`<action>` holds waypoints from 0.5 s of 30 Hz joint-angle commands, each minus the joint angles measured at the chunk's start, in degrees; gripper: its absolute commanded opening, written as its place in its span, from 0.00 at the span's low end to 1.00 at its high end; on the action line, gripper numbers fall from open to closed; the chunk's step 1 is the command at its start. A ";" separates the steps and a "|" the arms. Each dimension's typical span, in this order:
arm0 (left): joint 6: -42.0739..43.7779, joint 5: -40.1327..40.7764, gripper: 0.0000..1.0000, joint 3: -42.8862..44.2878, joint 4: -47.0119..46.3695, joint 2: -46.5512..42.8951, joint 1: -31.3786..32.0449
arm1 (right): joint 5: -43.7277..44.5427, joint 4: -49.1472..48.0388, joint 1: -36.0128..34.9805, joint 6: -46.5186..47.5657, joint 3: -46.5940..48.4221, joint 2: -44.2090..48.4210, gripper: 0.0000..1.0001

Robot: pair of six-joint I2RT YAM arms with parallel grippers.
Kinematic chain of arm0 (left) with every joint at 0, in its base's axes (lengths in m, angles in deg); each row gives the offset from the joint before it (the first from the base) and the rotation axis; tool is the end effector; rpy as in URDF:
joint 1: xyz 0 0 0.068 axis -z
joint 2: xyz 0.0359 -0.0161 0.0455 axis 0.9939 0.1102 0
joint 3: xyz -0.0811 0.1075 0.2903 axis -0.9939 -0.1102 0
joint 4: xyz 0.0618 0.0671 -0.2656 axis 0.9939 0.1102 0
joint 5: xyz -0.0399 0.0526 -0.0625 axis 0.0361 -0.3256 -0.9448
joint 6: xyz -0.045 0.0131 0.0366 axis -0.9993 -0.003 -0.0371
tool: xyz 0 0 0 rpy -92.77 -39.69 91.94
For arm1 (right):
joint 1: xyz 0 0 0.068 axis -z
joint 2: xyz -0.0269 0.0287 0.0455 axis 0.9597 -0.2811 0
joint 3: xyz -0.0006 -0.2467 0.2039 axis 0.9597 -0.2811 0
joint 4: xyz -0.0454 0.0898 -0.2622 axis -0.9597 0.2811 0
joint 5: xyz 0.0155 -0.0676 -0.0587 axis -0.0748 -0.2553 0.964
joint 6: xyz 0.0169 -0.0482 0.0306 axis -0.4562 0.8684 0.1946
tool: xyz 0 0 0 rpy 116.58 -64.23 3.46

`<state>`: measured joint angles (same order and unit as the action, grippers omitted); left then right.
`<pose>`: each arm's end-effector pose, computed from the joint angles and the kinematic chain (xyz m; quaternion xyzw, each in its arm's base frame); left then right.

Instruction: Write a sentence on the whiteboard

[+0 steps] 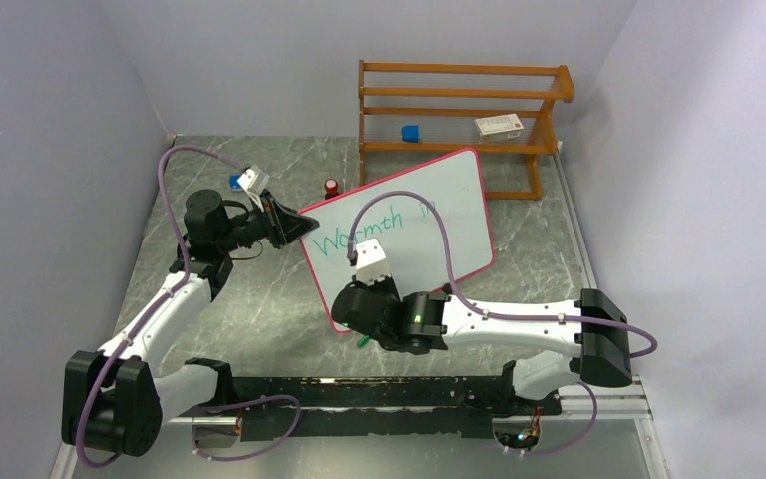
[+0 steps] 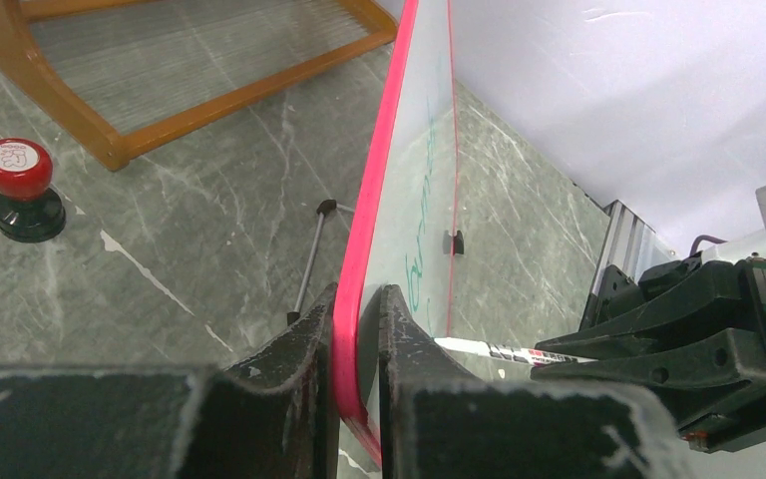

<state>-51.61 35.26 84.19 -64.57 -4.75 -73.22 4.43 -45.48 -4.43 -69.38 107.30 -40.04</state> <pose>0.2372 -0.0767 0.3152 0.2096 0.7062 -0.4558 0.4995 0.0940 0.2907 0.3070 -0.1928 0.8537 0.0419 0.4819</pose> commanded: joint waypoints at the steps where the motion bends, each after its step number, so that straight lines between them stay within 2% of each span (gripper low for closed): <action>1: 6.94 2.08 0.05 -1.24 6.54 0.57 0.88 | -0.66 1.41 0.01 -2.99 -1.65 -1.34 0.00; 15: 7.08 2.34 0.05 -1.24 6.71 0.48 0.88 | -1.42 2.58 -2.30 -5.90 -2.42 -2.17 0.00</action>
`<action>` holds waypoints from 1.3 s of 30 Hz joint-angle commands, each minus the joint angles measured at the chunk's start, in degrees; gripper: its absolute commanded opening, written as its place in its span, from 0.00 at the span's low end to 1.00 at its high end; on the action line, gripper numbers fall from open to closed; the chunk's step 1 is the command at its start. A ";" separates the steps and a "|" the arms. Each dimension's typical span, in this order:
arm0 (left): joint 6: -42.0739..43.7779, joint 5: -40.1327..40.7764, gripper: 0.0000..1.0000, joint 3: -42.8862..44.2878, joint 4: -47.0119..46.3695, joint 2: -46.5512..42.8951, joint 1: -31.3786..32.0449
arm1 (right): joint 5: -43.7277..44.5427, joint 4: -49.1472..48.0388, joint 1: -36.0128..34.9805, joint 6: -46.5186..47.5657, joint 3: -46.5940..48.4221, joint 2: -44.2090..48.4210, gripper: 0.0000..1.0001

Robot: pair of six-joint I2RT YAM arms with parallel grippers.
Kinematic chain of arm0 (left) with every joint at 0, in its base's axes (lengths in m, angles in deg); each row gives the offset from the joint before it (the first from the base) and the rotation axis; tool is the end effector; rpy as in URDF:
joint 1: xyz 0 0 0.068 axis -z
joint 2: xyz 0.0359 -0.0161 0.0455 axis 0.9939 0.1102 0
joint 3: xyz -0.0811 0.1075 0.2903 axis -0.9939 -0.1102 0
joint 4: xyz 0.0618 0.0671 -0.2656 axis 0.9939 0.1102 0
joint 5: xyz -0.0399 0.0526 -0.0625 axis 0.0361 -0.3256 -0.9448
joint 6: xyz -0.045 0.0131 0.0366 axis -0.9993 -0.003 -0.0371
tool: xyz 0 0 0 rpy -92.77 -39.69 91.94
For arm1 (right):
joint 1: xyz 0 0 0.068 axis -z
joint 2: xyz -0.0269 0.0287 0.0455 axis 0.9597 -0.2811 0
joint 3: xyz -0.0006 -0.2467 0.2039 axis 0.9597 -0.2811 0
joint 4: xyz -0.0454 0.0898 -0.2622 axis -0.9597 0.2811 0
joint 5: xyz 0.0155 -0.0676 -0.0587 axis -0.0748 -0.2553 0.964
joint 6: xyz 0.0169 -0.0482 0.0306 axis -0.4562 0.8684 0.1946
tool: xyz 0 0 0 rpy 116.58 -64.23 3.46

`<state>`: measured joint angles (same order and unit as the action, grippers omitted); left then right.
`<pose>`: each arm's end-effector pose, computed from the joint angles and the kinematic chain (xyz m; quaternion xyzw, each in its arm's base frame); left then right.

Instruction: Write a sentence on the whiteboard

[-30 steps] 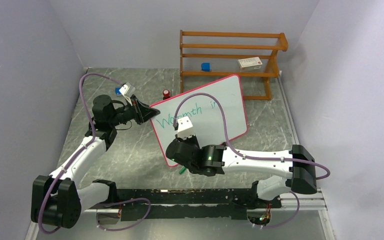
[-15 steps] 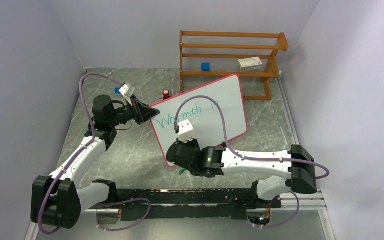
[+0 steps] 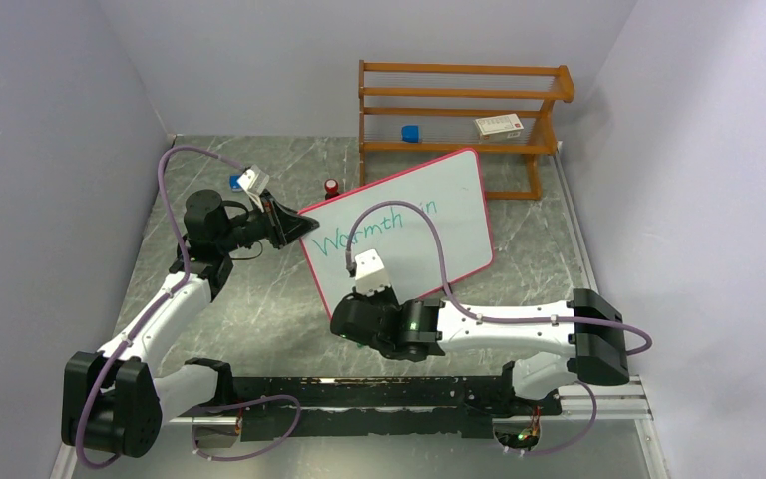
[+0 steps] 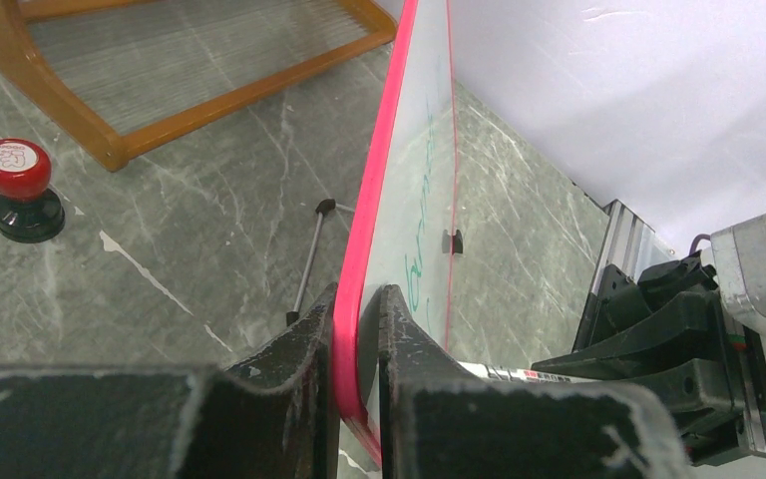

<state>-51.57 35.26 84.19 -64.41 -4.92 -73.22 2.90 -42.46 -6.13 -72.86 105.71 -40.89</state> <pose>0.2366 -0.0766 0.3156 0.2099 0.7061 -0.4556 0.4997 0.0838 0.2889 0.2898 -0.2063 0.8662 0.0322 0.4540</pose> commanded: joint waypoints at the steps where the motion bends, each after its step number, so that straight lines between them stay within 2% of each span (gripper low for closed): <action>1: 6.98 2.30 0.05 -1.24 6.57 0.58 0.88 | 0.02 -0.48 -0.73 -2.40 -0.73 -1.43 0.00; 15: 7.04 2.41 0.05 -1.33 6.57 0.48 0.90 | 4.60 -3.64 -1.87 -0.33 0.40 4.89 0.00; 39: 6.85 2.09 0.05 -1.33 6.39 0.90 0.88 | 3.14 -8.89 1.71 3.35 0.52 2.29 0.00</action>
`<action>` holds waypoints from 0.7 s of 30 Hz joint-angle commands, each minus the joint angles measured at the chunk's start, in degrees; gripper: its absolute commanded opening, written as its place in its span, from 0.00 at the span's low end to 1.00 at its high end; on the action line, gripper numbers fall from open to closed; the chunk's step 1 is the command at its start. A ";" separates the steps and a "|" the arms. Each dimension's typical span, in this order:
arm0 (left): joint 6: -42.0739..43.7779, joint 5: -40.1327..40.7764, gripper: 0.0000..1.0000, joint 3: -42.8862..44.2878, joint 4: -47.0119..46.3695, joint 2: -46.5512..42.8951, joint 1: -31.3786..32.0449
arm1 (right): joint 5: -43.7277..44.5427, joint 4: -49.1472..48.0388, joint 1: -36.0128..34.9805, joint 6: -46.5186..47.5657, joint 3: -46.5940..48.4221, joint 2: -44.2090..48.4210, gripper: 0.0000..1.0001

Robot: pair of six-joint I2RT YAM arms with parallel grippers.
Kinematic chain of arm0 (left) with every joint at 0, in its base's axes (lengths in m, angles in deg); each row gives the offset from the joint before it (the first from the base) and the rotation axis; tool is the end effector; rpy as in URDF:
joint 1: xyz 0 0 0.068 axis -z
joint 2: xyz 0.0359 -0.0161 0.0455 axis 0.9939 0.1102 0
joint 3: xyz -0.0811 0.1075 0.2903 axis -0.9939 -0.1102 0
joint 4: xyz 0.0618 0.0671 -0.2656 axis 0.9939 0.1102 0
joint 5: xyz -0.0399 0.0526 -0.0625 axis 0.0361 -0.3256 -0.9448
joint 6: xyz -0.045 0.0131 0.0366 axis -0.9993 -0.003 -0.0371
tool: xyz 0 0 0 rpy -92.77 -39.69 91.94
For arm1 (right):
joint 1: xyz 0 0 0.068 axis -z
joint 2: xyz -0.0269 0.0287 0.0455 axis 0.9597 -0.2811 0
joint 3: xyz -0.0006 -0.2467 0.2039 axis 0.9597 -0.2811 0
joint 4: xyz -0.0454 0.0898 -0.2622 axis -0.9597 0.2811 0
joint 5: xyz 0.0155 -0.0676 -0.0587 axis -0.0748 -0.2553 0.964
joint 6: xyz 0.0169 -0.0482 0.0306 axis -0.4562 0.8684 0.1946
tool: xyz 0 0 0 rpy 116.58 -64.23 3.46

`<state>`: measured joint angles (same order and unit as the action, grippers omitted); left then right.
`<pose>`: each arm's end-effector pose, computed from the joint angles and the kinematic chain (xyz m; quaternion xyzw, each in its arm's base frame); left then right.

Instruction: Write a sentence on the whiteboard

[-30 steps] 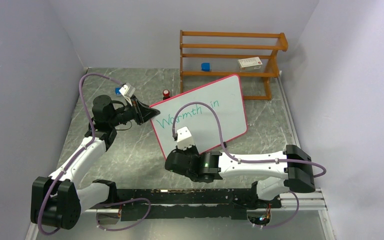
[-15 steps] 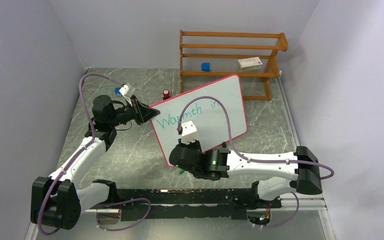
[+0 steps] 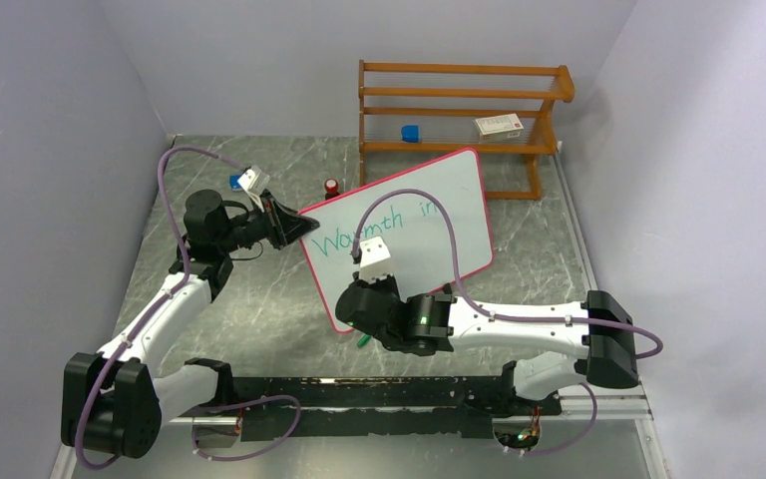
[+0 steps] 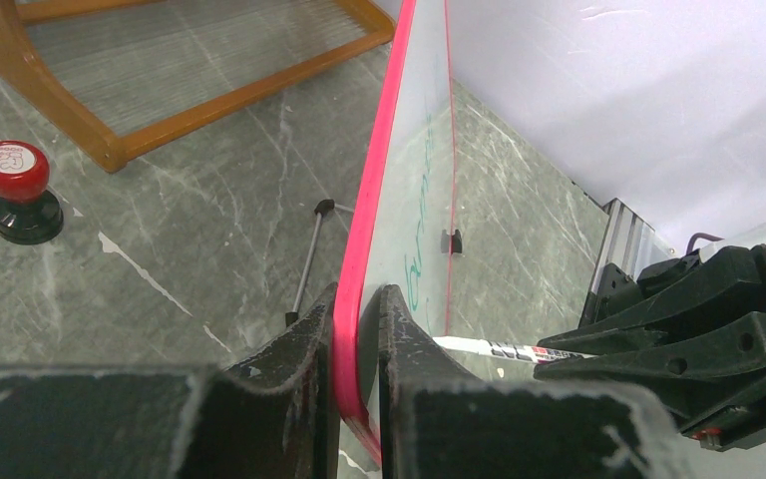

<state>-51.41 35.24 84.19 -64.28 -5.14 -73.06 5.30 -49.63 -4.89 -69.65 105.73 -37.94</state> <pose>0.2356 -0.0771 0.3163 0.2123 0.7050 -0.4557 0.5002 0.0912 0.2866 0.3133 -0.1718 0.8452 0.0730 0.5007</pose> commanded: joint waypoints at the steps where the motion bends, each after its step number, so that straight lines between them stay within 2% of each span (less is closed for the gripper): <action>1: 6.65 2.15 0.05 -1.33 6.14 1.12 0.75 | 0.53 -1.84 0.58 0.21 0.50 -0.79 0.00; 14: 6.75 2.15 0.05 -1.32 6.33 1.16 0.73 | -1.26 -3.03 1.00 1.28 0.07 -0.54 0.00; 21: 6.79 2.16 0.05 -1.25 6.35 1.11 0.73 | 0.99 -0.08 1.46 -0.36 0.03 -0.84 0.00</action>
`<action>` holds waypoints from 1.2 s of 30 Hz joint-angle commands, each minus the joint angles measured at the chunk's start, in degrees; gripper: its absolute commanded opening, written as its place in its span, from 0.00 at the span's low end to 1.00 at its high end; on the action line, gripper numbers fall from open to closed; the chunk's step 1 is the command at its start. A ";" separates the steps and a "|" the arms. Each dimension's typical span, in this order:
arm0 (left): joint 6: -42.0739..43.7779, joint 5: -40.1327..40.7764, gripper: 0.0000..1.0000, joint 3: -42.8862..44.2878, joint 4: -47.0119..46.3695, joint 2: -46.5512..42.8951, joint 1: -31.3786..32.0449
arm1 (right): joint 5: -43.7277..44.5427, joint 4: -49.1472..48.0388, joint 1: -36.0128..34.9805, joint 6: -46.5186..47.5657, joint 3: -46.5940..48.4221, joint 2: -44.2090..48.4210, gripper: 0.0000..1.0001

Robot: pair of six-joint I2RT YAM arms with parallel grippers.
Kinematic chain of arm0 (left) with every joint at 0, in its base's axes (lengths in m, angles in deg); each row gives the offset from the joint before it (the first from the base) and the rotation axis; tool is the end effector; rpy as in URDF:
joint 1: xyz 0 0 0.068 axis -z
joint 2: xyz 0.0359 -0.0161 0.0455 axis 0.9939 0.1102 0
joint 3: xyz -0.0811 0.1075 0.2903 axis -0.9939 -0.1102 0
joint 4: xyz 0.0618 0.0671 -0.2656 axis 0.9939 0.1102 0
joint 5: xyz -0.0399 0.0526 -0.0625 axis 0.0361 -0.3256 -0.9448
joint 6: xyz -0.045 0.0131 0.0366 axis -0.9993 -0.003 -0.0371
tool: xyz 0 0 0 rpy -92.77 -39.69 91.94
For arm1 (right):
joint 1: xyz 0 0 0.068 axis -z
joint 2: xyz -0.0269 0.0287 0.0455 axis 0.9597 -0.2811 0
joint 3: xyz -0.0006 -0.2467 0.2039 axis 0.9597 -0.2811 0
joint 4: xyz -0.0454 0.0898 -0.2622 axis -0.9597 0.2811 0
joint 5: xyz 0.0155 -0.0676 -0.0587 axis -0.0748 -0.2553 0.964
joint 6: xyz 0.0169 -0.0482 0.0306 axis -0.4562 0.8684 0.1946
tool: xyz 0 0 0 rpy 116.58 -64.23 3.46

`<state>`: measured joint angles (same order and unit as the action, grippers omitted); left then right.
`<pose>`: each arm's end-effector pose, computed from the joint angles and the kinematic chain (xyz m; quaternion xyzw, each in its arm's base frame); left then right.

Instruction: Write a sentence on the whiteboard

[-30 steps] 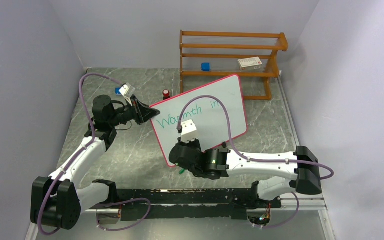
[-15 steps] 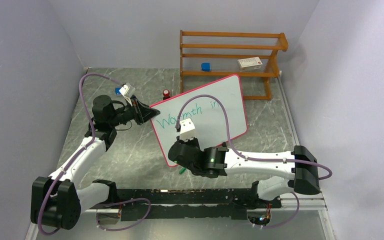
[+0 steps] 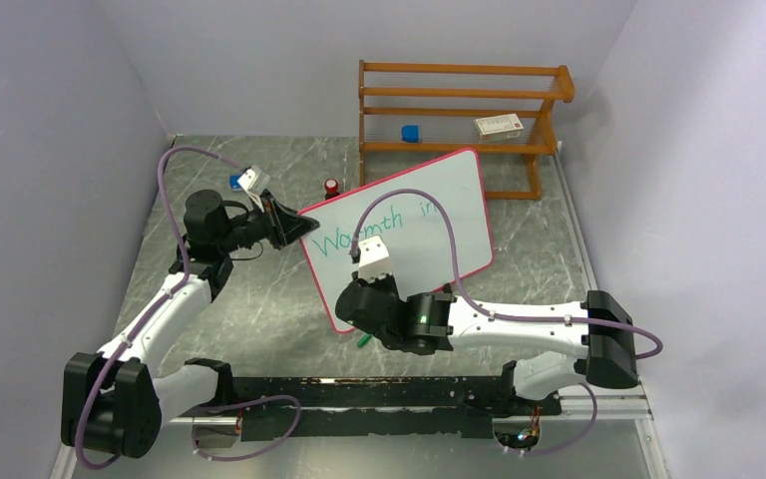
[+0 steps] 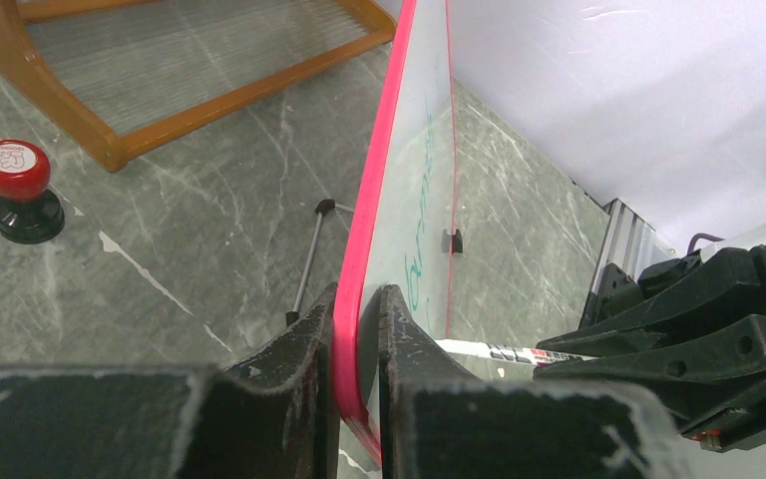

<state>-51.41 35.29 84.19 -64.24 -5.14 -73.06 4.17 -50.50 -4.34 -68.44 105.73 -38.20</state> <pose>0.2356 -0.0771 0.3162 0.2119 0.7054 -0.4554 0.5002 0.0939 0.2882 0.3127 -0.1786 0.8455 0.0754 0.4975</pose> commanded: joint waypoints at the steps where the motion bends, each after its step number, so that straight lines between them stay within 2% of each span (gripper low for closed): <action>1: 6.90 2.07 0.05 -1.32 6.31 1.13 0.73 | 2.48 1.12 0.93 -1.74 -0.06 -0.48 0.00; 27: 7.07 2.34 0.05 -1.16 6.82 1.16 0.73 | 3.80 2.04 2.78 -3.11 -1.85 1.79 0.00; 36: 7.11 2.45 0.05 -1.07 6.88 1.37 0.73 | 1.59 -1.61 2.81 0.16 -4.48 7.17 0.00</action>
<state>-51.39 35.42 84.19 -63.87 -5.14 -73.04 5.20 -49.48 -1.96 -69.47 102.82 -34.84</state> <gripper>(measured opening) 0.168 0.141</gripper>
